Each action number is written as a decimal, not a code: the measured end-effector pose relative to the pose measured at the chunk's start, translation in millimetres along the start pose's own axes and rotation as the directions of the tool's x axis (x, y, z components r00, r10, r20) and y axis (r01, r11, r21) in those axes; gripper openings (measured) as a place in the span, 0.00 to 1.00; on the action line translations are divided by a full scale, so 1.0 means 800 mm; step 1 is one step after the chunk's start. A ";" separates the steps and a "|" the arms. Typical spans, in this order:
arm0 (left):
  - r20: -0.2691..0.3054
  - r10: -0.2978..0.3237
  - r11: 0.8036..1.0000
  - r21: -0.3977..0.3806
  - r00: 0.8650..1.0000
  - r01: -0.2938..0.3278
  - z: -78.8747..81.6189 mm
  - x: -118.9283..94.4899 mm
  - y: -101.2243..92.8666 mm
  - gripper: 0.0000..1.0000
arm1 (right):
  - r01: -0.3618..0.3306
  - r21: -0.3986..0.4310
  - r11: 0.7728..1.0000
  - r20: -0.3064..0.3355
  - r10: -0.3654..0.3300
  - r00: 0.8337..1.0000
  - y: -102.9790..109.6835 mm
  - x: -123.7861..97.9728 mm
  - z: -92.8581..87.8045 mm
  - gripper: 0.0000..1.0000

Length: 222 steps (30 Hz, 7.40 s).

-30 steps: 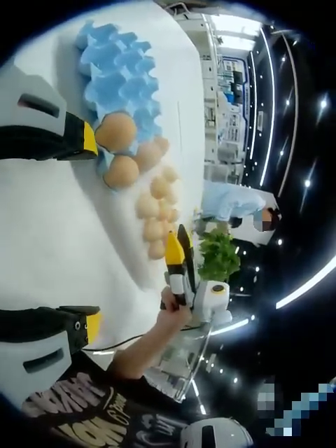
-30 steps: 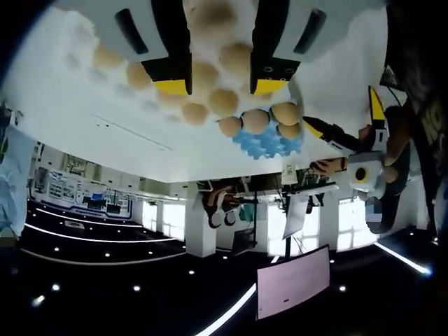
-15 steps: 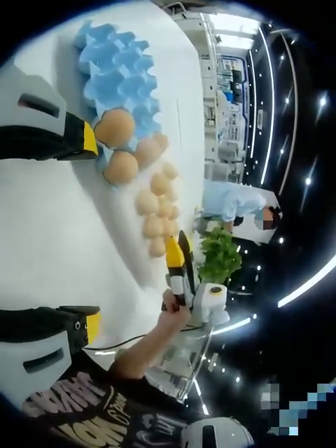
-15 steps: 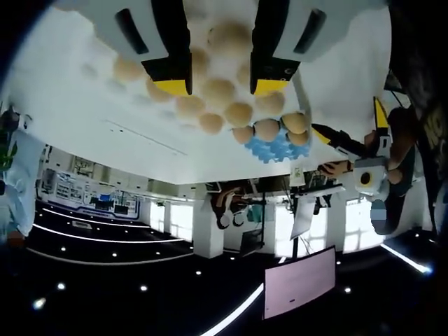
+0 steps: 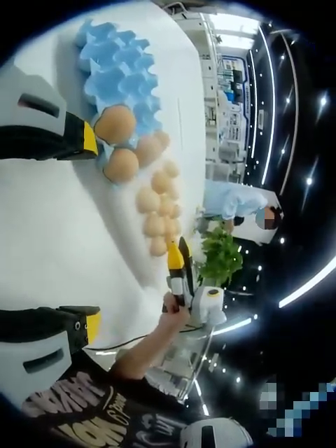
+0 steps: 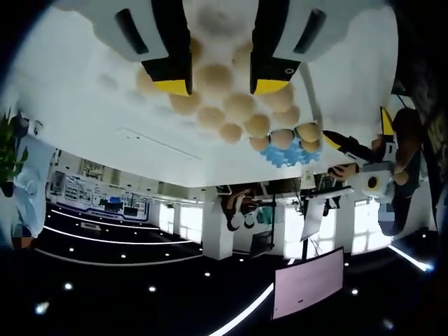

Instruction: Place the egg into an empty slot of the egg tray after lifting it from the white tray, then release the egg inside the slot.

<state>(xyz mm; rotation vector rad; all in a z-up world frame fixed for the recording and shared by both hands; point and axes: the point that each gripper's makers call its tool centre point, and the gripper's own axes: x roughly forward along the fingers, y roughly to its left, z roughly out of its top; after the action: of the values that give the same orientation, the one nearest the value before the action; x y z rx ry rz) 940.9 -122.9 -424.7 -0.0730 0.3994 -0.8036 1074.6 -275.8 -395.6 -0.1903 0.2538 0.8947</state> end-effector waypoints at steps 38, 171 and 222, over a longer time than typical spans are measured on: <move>-0.006 -0.010 1.000 -0.007 1.000 0.010 -0.001 0.008 -0.001 0.86 | 0.075 0.057 0.996 -0.028 -0.073 0.997 -0.039 0.000 -0.042 0.36; 0.050 0.056 0.997 -0.064 0.997 -0.053 -0.006 -0.015 0.031 0.85 | 0.018 -0.004 1.000 0.071 -0.017 0.997 0.012 0.034 0.053 0.30; 0.092 0.084 0.993 -0.093 0.992 -0.075 -0.004 -0.037 0.046 0.86 | -0.175 -0.076 0.982 0.071 0.181 0.981 0.103 0.121 0.098 0.30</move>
<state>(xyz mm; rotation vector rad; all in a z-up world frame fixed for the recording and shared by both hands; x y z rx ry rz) 946.3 -75.7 -426.3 -0.1777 0.3452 -0.7005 1078.3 -132.2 -354.4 -0.1987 0.1695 1.0875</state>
